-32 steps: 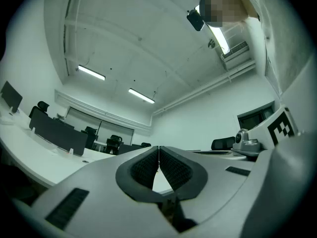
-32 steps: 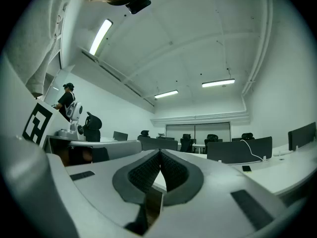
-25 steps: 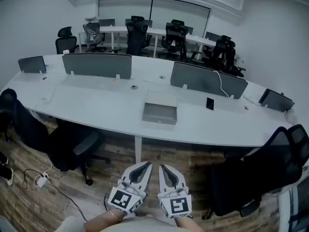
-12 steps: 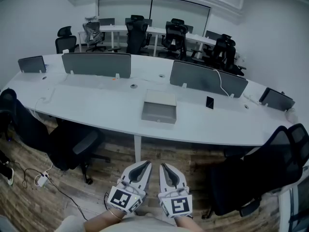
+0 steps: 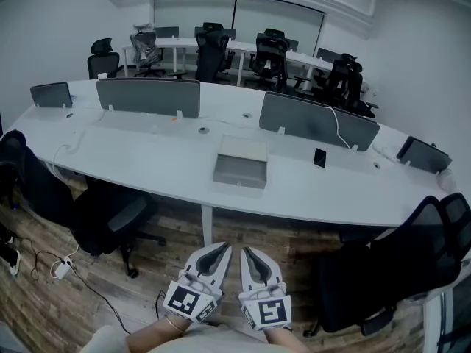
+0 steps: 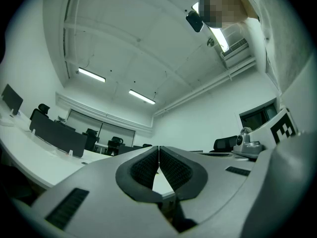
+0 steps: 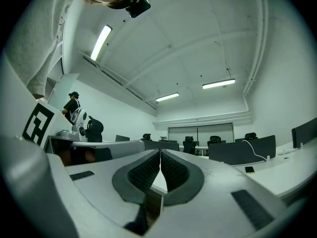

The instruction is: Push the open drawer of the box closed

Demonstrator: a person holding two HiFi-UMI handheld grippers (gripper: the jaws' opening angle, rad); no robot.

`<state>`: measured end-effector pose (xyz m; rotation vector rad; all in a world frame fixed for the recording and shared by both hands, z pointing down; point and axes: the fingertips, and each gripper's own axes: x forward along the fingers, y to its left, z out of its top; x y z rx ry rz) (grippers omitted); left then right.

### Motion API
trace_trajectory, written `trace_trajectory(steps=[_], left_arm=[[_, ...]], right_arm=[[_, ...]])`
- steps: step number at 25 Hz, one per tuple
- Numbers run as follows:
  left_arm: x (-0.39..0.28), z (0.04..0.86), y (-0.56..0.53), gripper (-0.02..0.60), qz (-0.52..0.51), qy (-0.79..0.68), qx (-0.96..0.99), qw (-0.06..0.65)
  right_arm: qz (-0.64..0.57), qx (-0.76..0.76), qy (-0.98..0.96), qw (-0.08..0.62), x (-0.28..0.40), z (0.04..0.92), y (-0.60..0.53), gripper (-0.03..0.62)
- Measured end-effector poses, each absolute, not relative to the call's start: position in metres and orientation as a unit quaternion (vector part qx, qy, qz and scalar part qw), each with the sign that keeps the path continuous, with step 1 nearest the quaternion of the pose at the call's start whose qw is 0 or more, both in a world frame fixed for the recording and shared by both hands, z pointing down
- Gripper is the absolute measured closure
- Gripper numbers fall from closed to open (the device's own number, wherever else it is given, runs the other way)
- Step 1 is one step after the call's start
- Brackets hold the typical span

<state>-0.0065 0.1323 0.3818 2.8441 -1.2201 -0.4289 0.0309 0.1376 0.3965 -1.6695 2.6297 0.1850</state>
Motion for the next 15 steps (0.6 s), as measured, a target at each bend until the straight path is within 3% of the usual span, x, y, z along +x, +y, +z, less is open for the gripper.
trace_trajectory(steps=[15], left_arm=[[0.004,0.393,0.133,0.563,-0.135,-0.428,0.894,0.016]], right_arm=[[0.049,-0.502,0.863,0.017,0.040,0.404,0.135,0.576]])
